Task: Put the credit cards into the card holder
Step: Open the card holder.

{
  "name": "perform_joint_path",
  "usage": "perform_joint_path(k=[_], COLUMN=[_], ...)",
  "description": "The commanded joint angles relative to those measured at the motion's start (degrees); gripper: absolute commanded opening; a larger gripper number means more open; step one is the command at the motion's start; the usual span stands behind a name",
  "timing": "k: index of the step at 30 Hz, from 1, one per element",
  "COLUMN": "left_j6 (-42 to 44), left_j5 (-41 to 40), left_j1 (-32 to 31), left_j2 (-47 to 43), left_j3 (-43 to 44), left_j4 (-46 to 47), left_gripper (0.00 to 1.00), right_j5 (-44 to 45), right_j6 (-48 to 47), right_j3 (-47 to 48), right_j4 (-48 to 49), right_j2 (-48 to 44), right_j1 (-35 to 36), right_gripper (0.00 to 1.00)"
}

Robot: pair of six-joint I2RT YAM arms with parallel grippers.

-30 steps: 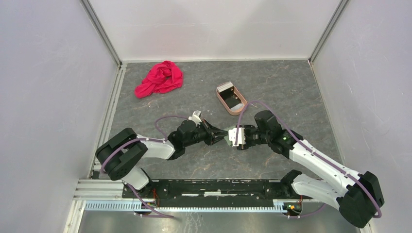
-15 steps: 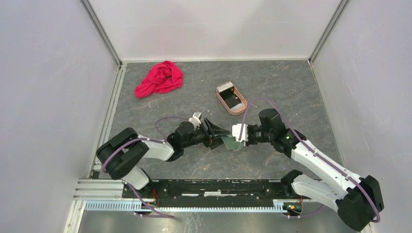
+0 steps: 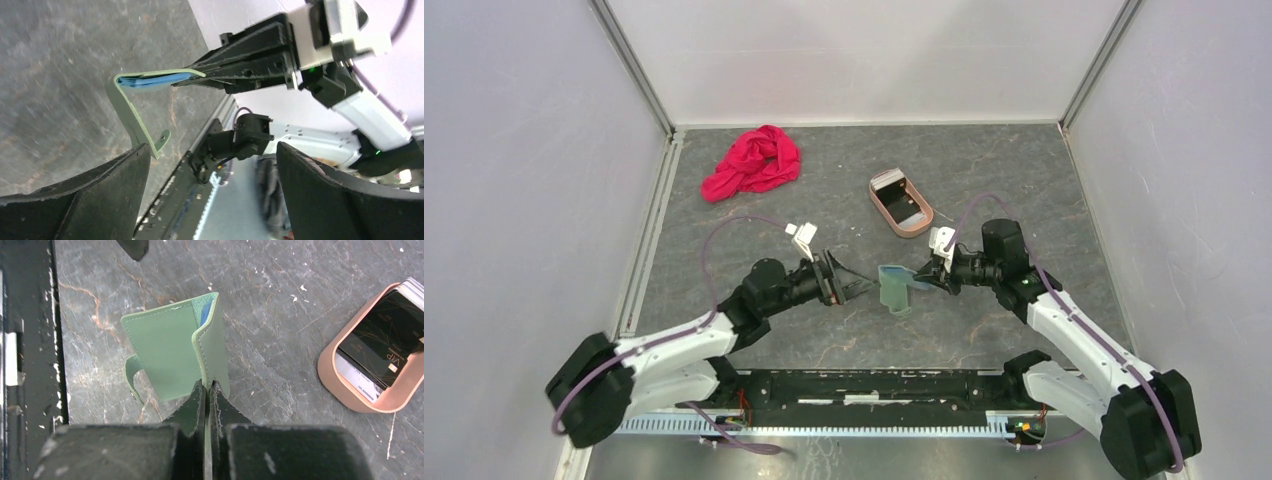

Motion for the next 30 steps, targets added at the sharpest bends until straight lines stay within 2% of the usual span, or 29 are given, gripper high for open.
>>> perform_joint_path(k=[1, 4, 8, 10, 13, 17, 18, 23, 24, 25, 26, 30], left_j6=[19.4, 21.7, 22.0, 21.9, 20.7, 19.3, 19.2, 22.0, 23.0, 24.4, 25.8, 33.3], left_j5=[-6.2, -8.0, -8.6, -8.5, -7.8, -5.9, -5.9, -6.9, -6.6, -6.1, -5.6, -0.4], left_j1=[-1.5, -1.8, -2.2, -2.8, -3.5, -3.9, -4.0, -4.0, -4.0, -4.0, -4.0, -3.9], left_j2=[-8.2, -8.3, -3.5, -0.6, 4.5, 10.0, 11.0, 14.1, 14.4, 14.4, 14.3, 12.5], left_j3=[1.0, 0.0, 1.8, 3.3, 5.7, 8.8, 9.2, 11.2, 11.1, 10.6, 10.3, 5.6], left_j4=[-12.8, -12.3, -12.5, -12.1, -11.1, -9.8, -9.5, -11.8, -11.4, -10.7, -9.6, -0.7], left_gripper=[1.0, 1.0, 0.98, 0.93, 0.79, 0.71, 0.67, 0.31, 0.22, 0.07, 0.03, 0.02], right_j5=[-6.0, -7.4, -8.2, -8.5, -8.7, -9.0, -9.0, -12.3, -13.7, -15.2, -16.1, -19.5], right_j6=[7.7, 9.9, 11.6, 12.1, 12.3, 12.3, 12.2, 11.7, 11.8, 12.0, 12.3, 12.8], right_j3=[-0.5, -1.1, -1.7, -2.3, -2.3, -2.4, -2.4, -2.7, -2.9, -3.1, -3.3, -3.5], right_j4=[8.2, 9.9, 12.1, 13.1, 13.3, 13.3, 13.3, 13.0, 13.1, 13.4, 13.6, 13.9], right_j2=[0.8, 1.6, 1.8, 1.8, 2.2, 2.4, 2.4, 1.7, 1.6, 1.5, 1.4, 1.4], right_j1=[-0.9, -1.2, -1.6, -1.9, -2.0, -2.0, -2.0, -2.0, -2.1, -2.0, -2.0, -2.0], right_gripper=[0.0, 0.0, 0.0, 0.0, 0.0, 0.0, 0.0, 0.0, 0.02, 0.06, 0.12, 0.29])
